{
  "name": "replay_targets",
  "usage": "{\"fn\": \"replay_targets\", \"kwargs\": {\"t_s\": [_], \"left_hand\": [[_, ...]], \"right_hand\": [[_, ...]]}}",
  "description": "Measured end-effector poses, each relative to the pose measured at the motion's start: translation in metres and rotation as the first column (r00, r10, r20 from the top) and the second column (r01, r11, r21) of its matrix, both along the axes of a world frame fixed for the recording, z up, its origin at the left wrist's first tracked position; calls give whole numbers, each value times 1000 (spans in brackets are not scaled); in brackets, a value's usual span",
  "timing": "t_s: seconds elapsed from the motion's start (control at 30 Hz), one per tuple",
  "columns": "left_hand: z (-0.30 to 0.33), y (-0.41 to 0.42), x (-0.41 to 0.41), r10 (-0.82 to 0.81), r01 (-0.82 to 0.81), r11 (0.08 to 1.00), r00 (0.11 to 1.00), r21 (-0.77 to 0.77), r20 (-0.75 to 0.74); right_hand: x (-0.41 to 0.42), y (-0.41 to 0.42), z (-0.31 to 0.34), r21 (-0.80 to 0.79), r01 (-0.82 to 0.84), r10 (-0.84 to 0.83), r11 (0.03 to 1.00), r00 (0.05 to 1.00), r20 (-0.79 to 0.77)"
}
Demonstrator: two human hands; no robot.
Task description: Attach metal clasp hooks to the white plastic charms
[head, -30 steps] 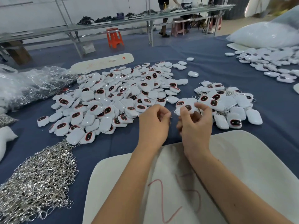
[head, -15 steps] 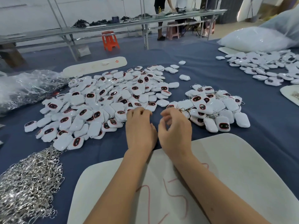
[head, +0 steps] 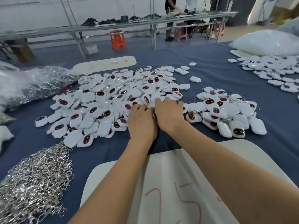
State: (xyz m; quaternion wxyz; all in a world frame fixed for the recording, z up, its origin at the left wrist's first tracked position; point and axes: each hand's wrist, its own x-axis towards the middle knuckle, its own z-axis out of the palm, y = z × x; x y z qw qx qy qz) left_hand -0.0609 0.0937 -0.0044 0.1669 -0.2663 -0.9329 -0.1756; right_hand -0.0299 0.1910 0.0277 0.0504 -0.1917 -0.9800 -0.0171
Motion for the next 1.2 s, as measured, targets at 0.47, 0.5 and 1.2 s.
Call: {"fn": "replay_targets", "kwargs": {"t_s": [0.47, 0.5, 1.2], "left_hand": [[12, -78, 3, -239, 203, 903, 970, 379, 51], [14, -89, 4, -210, 180, 896, 977, 405, 31], [21, -246, 24, 350, -490, 587, 871, 644, 344]], "right_hand": [[27, -41, -1, -419, -197, -31, 887, 877, -479], [31, -54, 1, -481, -234, -39, 845, 870, -492], [30, -203, 10, -309, -743, 791, 594, 610, 51]]}}
